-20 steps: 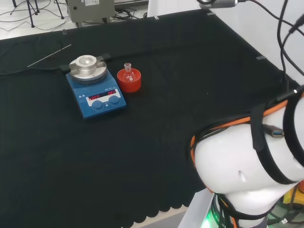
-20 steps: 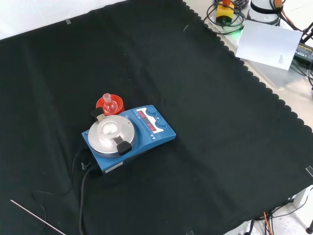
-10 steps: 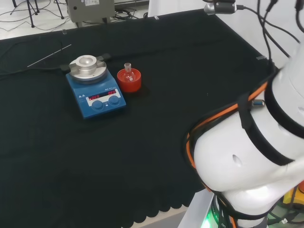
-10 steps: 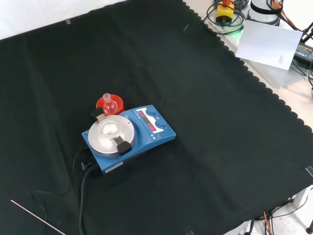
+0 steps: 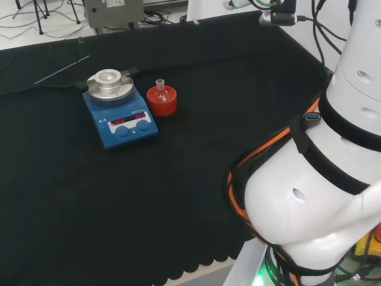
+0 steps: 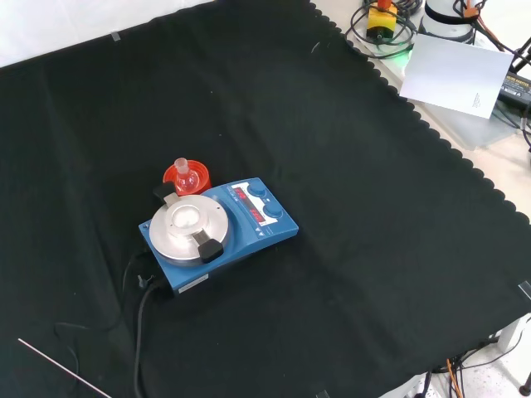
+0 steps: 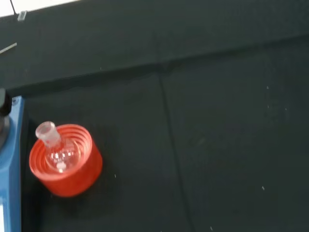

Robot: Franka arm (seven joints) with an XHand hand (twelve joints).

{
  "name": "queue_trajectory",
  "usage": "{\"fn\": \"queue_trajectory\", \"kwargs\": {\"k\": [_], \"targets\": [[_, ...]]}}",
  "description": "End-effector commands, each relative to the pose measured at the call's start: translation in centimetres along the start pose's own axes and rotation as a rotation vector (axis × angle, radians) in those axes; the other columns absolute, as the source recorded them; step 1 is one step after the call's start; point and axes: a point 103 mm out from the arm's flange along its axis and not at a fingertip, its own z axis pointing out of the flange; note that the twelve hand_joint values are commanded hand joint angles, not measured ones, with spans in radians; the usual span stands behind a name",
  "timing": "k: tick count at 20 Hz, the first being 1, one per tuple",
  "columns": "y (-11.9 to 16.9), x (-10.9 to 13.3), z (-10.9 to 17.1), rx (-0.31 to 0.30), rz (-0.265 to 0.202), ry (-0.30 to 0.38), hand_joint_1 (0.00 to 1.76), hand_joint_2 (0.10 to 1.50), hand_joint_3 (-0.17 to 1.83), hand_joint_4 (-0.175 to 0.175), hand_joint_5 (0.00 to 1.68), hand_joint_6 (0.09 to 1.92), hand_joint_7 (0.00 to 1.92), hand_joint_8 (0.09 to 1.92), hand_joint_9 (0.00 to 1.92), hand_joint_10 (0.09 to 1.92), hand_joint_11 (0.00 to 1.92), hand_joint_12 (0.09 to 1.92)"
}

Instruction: Pick up the round-bottom flask.

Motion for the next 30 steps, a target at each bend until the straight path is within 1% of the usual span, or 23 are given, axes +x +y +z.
{"fn": "queue_trajectory", "kwargs": {"k": [1,3,5,8,13,15,18,20,22,26,28,30], "targets": [[8.1,4.9,7.4,-0.037,-0.079,0.096,0.35,1.18,0.16,-0.03,0.3,0.09,0.09,0.53,0.13,0.69,0.0,0.92],[8.7,5.0,8.4,-0.022,-0.084,0.102,0.38,1.17,0.15,-0.031,0.31,0.09,0.09,0.54,0.14,0.69,0.0,0.93],[8.9,5.6,9.4,-0.015,-0.084,0.11,0.4,1.15,0.15,-0.031,0.31,0.09,0.09,0.54,0.14,0.69,0.0,0.93],[9.4,6.1,10.7,0.0,-0.092,0.106,0.42,1.14,0.15,-0.031,0.32,0.09,0.09,0.54,0.14,0.69,0.0,0.93],[10.0,6.8,12.8,0.002,-0.142,0.101,0.47,1.11,0.14,-0.028,0.36,0.09,0.1,0.55,0.15,0.69,0.0,0.93],[10.1,7.2,13.7,0.01,-0.157,0.099,0.51,1.09,0.13,-0.028,0.37,0.09,0.1,0.55,0.16,0.69,0.0,0.93],[10.4,7.7,15.1,0.03,-0.165,0.102,0.54,1.07,0.13,-0.027,0.38,0.09,0.1,0.56,0.17,0.69,0.0,0.93],[10.7,8.0,15.9,0.042,-0.168,0.118,0.56,1.05,0.12,-0.028,0.38,0.09,0.1,0.56,0.17,0.69,0.0,0.93],[10.8,8.3,16.9,0.058,-0.174,0.158,0.58,1.04,0.12,-0.028,0.39,0.09,0.1,0.56,0.17,0.69,0.0,0.93],[11.0,8.6,18.7,0.082,-0.215,0.192,0.6,1.02,0.12,-0.029,0.4,0.09,0.1,0.56,0.17,0.69,0.0,0.93],[11.0,8.7,19.5,0.087,-0.225,0.194,0.61,1.01,0.12,-0.029,0.41,0.09,0.11,0.56,0.17,0.69,0.0,0.93],[11.0,9.0,20.3,0.108,-0.245,0.207,0.62,1.01,0.12,-0.028,0.42,0.09,0.11,0.56,0.17,0.69,0.0,0.92]]}}
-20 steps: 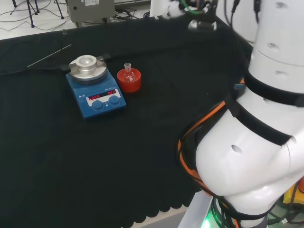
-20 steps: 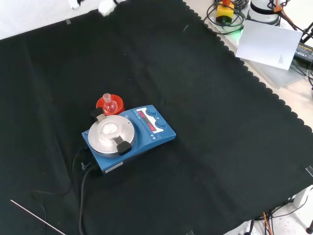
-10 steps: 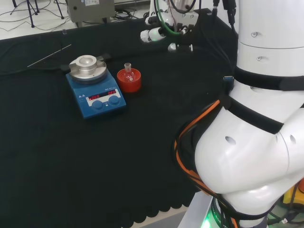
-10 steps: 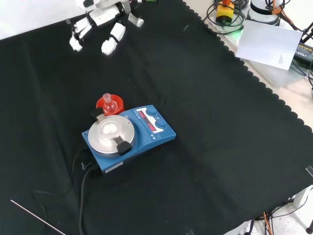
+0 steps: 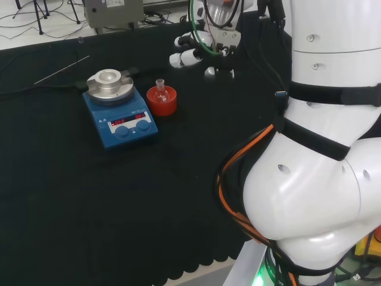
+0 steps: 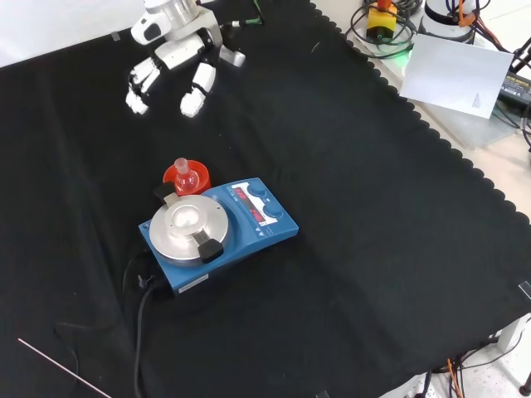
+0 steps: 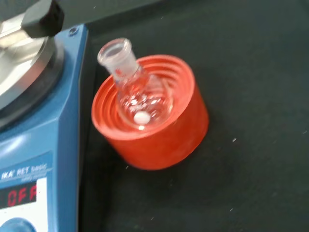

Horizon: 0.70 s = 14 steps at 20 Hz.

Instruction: Pick up the round-bottom flask.

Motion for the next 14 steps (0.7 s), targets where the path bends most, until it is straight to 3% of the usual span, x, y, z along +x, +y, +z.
{"fn": "queue_trajectory", "kwargs": {"k": [1,14], "targets": [[0.5,0.3,2.4,0.033,-0.047,0.042,0.63,1.0,0.12,-0.028,0.42,0.09,0.11,0.56,0.18,0.69,0.0,0.92],[1.3,1.0,6.8,0.06,-0.071,0.073,0.66,0.98,0.13,-0.026,0.43,0.09,0.12,0.55,0.18,0.68,0.0,0.9]]}}
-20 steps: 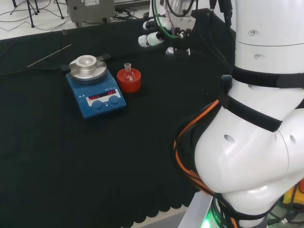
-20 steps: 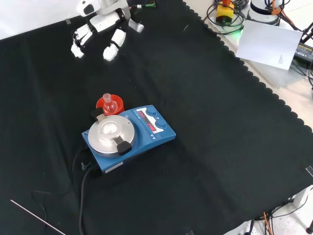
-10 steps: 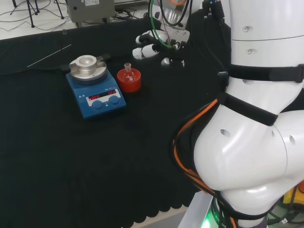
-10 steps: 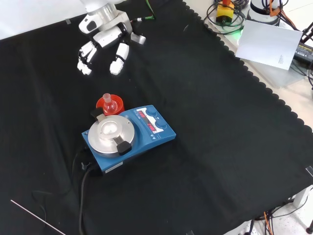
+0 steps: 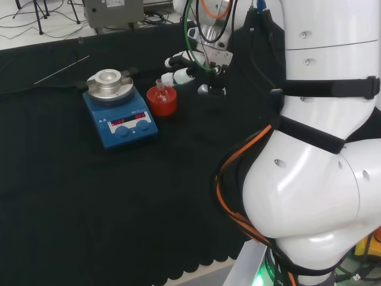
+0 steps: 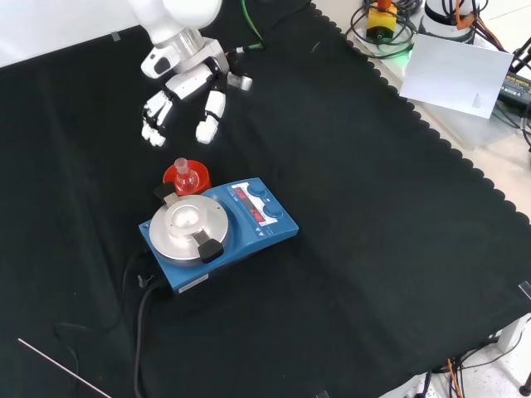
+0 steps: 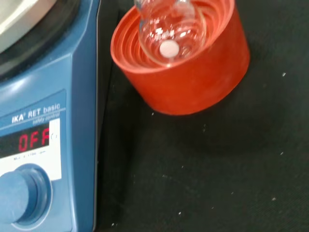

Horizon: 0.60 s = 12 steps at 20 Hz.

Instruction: Pick up the round-bottom flask.

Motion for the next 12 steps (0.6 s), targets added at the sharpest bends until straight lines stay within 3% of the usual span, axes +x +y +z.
{"fn": "queue_trajectory", "kwargs": {"k": [1,12], "targets": [[0.8,0.3,1.4,-0.001,-0.019,0.009,0.66,0.98,0.13,-0.026,0.43,0.09,0.12,0.55,0.18,0.68,0.0,0.9],[2.5,-0.1,3.0,-0.019,0.003,0.067,0.67,0.98,0.13,-0.025,0.44,0.09,0.12,0.55,0.19,0.67,0.0,0.9]]}}
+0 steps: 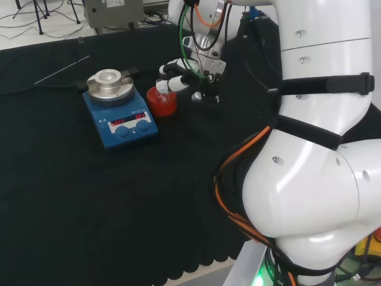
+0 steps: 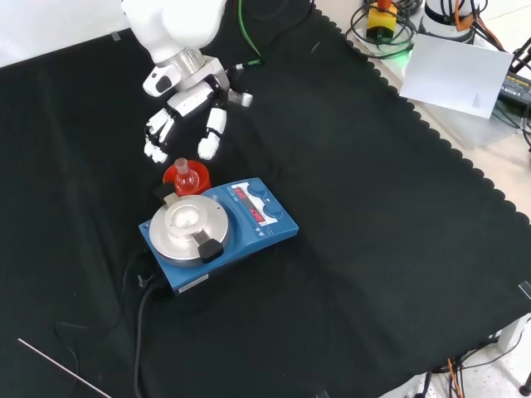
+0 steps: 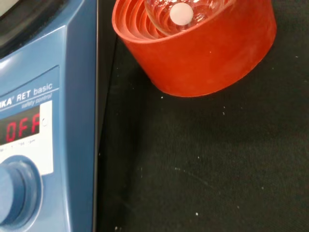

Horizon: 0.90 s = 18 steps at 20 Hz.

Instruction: Pick up the round-bottom flask.

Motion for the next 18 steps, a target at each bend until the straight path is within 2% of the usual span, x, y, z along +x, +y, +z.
{"fn": "queue_trajectory", "kwargs": {"k": [1,8,18], "targets": [[0.82,-0.31,0.38,-0.021,0.013,0.038,0.67,0.98,0.13,-0.025,0.44,0.09,0.12,0.55,0.19,0.67,0.0,0.9],[1.33,-0.93,0.87,-0.026,0.022,0.061,0.68,0.97,0.14,-0.025,0.44,0.09,0.12,0.55,0.19,0.67,0.0,0.89],[1.56,-1.27,1.36,-0.04,-0.048,0.135,0.74,0.93,0.15,-0.028,0.54,0.09,0.15,0.54,0.22,0.66,0.0,0.89]]}}
